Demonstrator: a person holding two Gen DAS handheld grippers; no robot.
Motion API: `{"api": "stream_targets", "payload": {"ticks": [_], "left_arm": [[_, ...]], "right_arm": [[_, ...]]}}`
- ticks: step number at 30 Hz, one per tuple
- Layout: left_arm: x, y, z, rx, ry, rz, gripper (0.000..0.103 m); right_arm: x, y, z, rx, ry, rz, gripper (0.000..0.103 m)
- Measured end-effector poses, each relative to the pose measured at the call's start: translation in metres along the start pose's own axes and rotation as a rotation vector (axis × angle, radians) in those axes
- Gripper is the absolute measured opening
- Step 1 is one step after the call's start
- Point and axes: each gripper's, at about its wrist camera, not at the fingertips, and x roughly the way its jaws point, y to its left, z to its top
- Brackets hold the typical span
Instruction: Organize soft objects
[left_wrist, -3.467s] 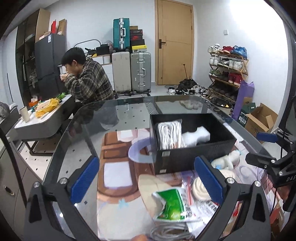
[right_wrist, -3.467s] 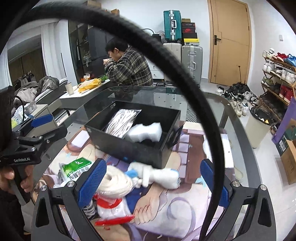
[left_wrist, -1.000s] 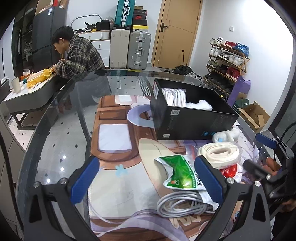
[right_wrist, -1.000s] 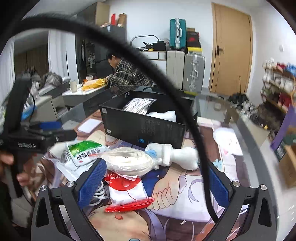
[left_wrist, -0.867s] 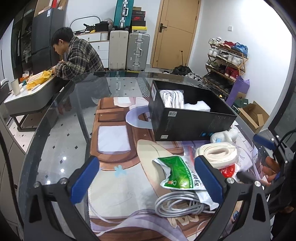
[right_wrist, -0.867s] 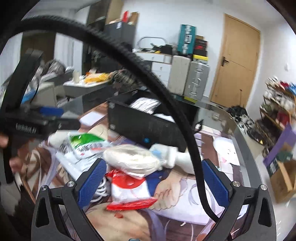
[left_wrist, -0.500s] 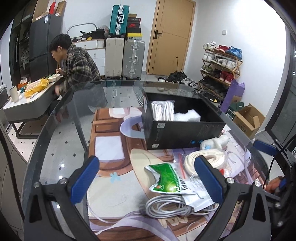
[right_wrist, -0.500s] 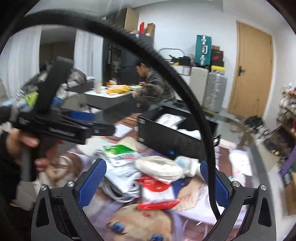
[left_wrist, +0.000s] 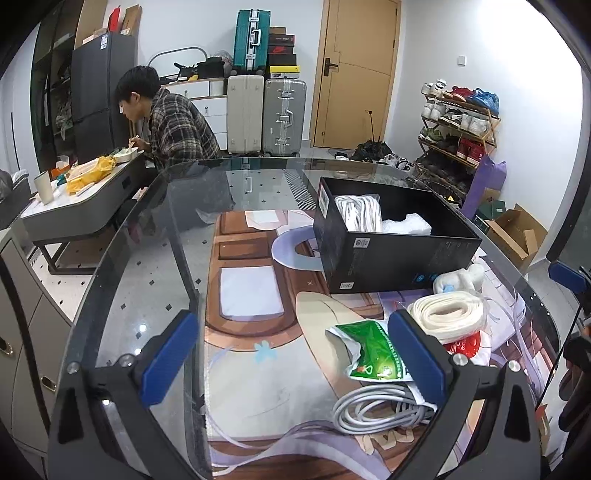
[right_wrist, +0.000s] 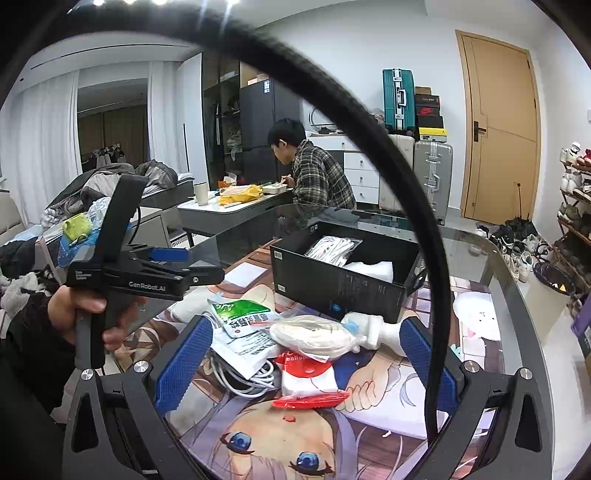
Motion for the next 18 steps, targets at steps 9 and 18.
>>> {"api": "stream_targets", "payload": {"ticks": [9, 18], "left_arm": [[0.004, -0.004, -0.001, 0.010, 0.005, -0.012, 0.103], [0.016, 0.011, -0.005, -0.038, 0.039, 0.042, 0.103]], "right_arm": [[-0.008, -0.009, -0.002, 0.055, -0.075, 0.008, 0.103], [-0.003, -0.013, -0.001, 0.053, -0.047, -0.023, 0.103]]}}
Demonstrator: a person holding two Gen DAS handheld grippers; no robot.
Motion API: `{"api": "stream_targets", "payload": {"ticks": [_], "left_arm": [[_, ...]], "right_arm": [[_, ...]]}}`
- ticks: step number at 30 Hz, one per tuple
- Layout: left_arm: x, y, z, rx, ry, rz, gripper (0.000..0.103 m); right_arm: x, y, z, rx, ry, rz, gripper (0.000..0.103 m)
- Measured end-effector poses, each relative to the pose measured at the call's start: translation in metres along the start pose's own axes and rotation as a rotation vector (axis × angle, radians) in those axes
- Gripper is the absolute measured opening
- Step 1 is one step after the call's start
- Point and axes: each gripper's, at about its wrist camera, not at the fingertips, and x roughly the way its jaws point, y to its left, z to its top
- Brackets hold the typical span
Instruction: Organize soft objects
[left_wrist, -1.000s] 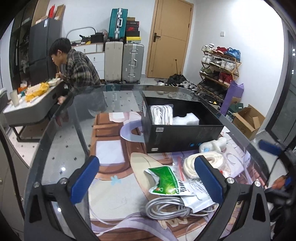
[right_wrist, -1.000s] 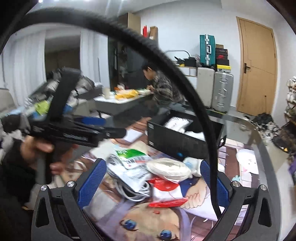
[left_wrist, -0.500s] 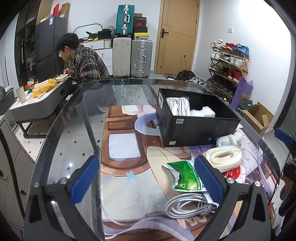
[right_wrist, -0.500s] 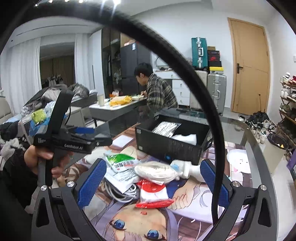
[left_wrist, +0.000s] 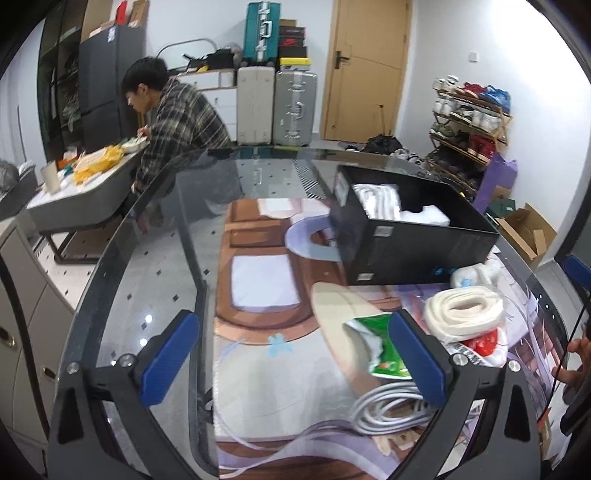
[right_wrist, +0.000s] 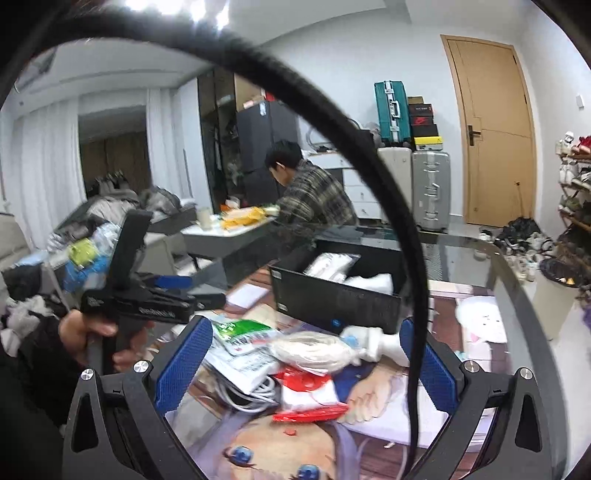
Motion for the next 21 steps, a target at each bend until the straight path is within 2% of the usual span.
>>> {"api": "stream_targets", "payload": {"ticks": [6, 10, 12, 15, 16, 19, 21], "left_arm": [[0.017, 0.008, -0.005, -0.019, 0.058, 0.023, 0.103], [0.035, 0.011, -0.006, -0.023, 0.127, 0.035, 0.103], [0.041, 0.012, -0.004, -0.025, 0.136, 0.050, 0.103], [0.057, 0.015, -0.005, -0.034, 0.213, 0.057, 0.103], [0.059, 0.013, -0.005, -0.020, 0.219, 0.088, 0.103], [0.058, 0.011, -0.006, -0.016, 0.217, 0.091, 0.103], [0.059, 0.013, -0.007, -0.017, 0.217, 0.090, 0.103]], "right_arm": [[0.008, -0.006, 0.001, 0.008, 0.021, -0.074, 0.103], [0.010, -0.006, 0.003, 0.014, 0.030, -0.066, 0.103], [0.013, -0.005, 0.005, 0.009, 0.041, -0.083, 0.103], [0.018, -0.006, 0.006, 0.018, 0.059, -0.108, 0.103], [0.020, -0.006, 0.006, 0.022, 0.068, -0.123, 0.103], [0.026, -0.008, 0.007, 0.038, 0.094, -0.159, 0.103], [0.028, -0.009, 0.007, 0.045, 0.099, -0.138, 0.103]]}}
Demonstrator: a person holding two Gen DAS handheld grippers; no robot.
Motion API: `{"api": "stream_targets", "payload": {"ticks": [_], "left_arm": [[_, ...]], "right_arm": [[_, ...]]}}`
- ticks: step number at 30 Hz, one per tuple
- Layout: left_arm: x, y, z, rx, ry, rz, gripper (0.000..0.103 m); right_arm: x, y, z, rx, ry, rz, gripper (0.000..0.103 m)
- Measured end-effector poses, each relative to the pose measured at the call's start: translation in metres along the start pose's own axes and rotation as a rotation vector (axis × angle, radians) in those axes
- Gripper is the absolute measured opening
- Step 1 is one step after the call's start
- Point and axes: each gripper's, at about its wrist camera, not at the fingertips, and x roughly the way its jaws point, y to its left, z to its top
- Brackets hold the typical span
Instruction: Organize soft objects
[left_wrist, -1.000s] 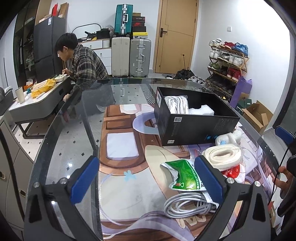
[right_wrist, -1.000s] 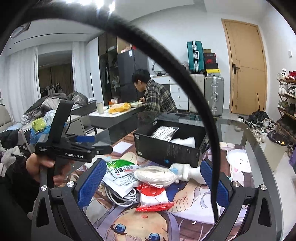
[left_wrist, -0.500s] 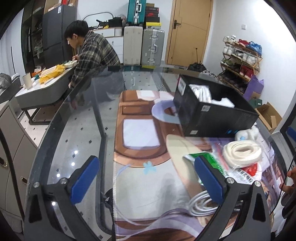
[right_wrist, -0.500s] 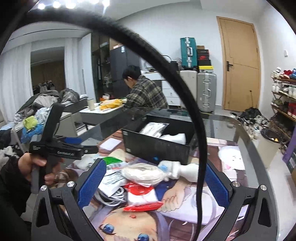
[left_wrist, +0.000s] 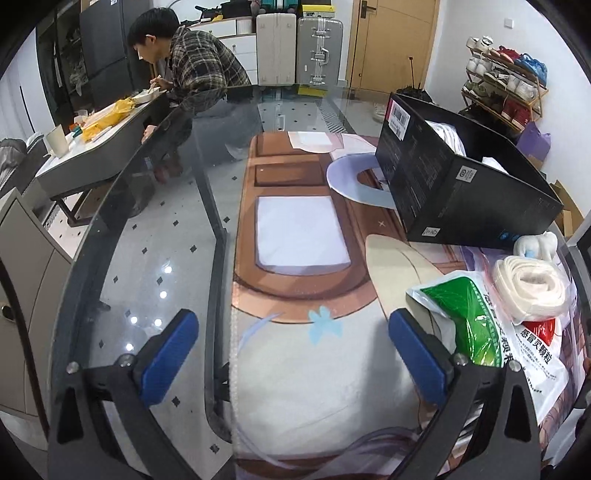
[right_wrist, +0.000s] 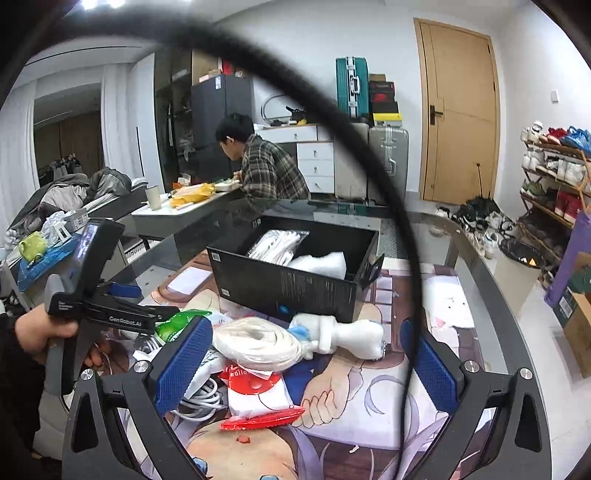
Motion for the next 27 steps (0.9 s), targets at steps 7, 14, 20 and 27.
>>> {"api": "stream_targets", "payload": {"ticks": [7, 14, 20, 27], "left_arm": [[0.000, 0.001, 0.000, 0.001, 0.001, 0.001, 0.103], [0.000, 0.002, 0.000, 0.000, 0.001, 0.000, 0.103], [0.000, 0.002, 0.001, 0.001, 0.002, 0.001, 0.103], [0.000, 0.001, 0.001, 0.001, 0.001, 0.001, 0.103]], "right_arm": [[-0.007, 0.010, 0.001, -0.014, -0.019, 0.113, 0.103], [-0.027, 0.038, -0.005, -0.074, -0.025, 0.232, 0.103], [-0.040, 0.039, -0.011, -0.101, -0.052, 0.237, 0.103], [-0.043, 0.029, -0.011, -0.073, -0.011, 0.221, 0.103]]}}
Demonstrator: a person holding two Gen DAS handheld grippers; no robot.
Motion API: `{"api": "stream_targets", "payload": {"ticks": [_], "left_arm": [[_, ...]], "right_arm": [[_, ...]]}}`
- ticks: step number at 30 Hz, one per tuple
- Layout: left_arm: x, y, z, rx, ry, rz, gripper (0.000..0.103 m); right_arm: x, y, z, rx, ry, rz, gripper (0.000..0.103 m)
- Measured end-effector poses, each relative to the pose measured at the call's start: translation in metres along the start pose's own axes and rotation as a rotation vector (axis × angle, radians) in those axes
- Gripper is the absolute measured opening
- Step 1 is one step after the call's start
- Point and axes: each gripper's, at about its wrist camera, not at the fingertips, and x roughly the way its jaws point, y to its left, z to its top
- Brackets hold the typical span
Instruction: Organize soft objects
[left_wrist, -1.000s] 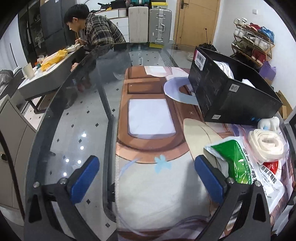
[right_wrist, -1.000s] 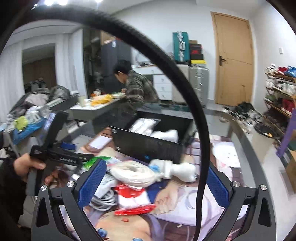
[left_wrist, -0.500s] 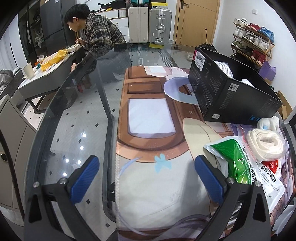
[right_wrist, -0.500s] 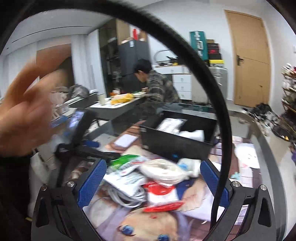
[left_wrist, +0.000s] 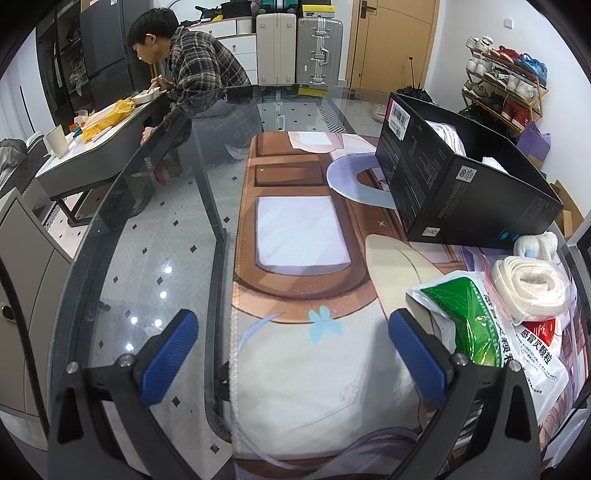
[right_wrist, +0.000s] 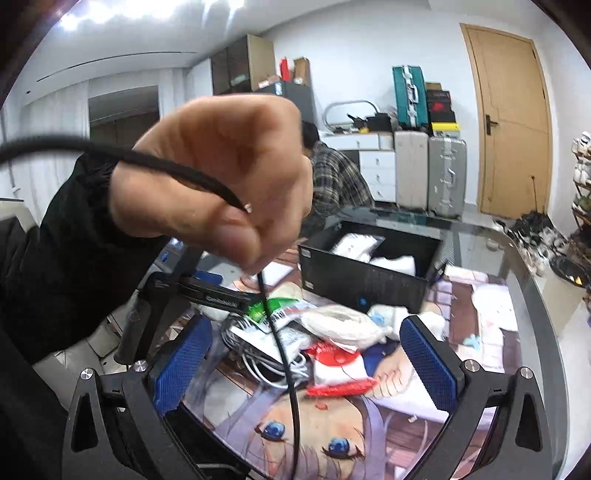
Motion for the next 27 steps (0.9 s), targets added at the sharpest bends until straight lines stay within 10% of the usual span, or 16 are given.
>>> {"api": "stream_targets", "payload": {"ticks": [10, 22, 27], "left_arm": [[0.000, 0.000, 0.000, 0.000, 0.000, 0.000, 0.103], [0.000, 0.000, 0.000, 0.000, 0.000, 0.000, 0.103], [0.000, 0.000, 0.000, 0.000, 0.000, 0.000, 0.103]], "right_arm": [[-0.003, 0.010, -0.006, 0.111, 0.027, 0.180, 0.103], [0.055, -0.001, 0.007, -0.004, 0.041, -0.362, 0.103], [0.054, -0.008, 0.014, -0.008, 0.020, -0.421, 0.103]]}}
